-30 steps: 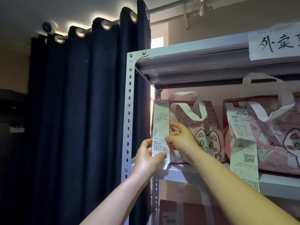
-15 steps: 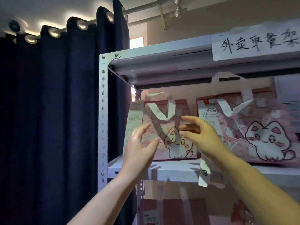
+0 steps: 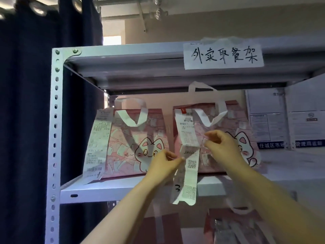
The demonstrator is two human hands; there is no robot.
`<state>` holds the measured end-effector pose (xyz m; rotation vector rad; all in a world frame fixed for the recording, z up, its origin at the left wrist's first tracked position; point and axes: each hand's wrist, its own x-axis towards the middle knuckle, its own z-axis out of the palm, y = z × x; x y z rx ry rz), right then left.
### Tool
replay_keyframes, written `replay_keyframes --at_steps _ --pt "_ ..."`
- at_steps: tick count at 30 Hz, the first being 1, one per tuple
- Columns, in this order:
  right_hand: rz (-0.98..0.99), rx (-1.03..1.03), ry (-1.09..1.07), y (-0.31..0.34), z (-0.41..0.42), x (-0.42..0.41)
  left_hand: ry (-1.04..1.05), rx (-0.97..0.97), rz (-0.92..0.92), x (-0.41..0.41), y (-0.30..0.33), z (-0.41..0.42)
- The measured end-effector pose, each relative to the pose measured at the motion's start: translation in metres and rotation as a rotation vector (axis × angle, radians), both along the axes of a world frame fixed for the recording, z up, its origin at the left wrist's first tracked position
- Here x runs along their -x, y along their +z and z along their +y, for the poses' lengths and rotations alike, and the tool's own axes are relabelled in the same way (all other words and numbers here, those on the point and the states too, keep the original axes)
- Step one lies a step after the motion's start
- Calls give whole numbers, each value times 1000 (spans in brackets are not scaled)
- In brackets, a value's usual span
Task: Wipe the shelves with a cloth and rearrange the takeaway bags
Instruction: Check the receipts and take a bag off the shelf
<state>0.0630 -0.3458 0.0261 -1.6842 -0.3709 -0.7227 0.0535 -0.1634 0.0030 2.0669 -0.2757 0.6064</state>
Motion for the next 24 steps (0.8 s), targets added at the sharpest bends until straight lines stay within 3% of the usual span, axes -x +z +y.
replay_keyframes --at_steps 7,14,19,24 --pt "104 -128 136 19 11 -12 -28 157 -18 3 -6 -15" --pt "80 -25 241 14 21 -5 -164 147 49 9 -8 -4" --pt "50 113 287 -1 30 -8 -135 192 70 9 -6 1" --pt "64 112 262 -5 36 -19 -135 204 121 7 -5 12"
